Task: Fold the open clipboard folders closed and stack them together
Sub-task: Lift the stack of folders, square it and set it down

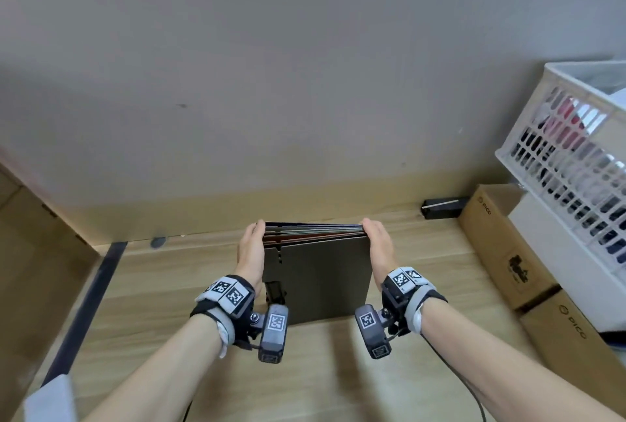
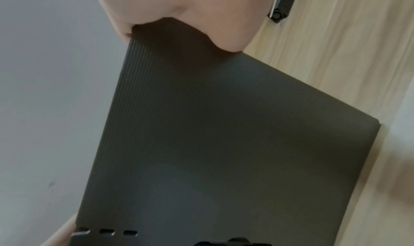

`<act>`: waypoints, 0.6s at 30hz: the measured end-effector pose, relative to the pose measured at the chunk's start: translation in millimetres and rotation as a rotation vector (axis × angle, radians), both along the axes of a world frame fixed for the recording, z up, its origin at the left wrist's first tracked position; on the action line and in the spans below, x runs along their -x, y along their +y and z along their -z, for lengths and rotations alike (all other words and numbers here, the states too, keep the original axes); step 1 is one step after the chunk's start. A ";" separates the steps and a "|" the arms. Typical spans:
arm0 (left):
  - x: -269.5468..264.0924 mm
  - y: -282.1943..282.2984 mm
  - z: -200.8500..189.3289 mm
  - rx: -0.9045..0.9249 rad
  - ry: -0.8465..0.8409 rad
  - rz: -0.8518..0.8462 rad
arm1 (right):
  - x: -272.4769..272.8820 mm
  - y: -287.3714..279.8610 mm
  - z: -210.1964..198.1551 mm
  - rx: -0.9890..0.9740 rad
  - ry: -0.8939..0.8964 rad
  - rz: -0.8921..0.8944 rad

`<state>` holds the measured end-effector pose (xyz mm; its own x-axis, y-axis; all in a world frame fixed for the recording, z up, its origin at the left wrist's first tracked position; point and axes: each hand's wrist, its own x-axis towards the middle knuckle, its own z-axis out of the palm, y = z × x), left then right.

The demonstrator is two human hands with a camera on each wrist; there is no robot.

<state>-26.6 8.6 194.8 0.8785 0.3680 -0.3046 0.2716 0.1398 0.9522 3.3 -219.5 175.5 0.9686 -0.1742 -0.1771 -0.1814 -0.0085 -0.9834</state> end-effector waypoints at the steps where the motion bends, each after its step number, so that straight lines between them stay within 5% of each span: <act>1: -0.9 -0.5 0.3 -0.019 -0.004 -0.019 | -0.4 0.4 -0.3 -0.004 -0.020 0.010; 11: -12.6 -4.6 -11.2 -0.158 -0.110 -0.072 | -0.6 4.3 -14.8 0.040 -0.142 -0.010; 18: 3.7 -10.7 -3.5 -0.210 -0.190 -0.096 | -2.2 -6.0 3.5 -0.123 -0.073 -0.046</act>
<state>-30.3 -2.0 198.3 0.8705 0.4900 -0.0461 0.0804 -0.0492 0.9955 5.6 -225.5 172.0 0.9862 -0.1106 -0.1228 -0.1111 0.1061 -0.9881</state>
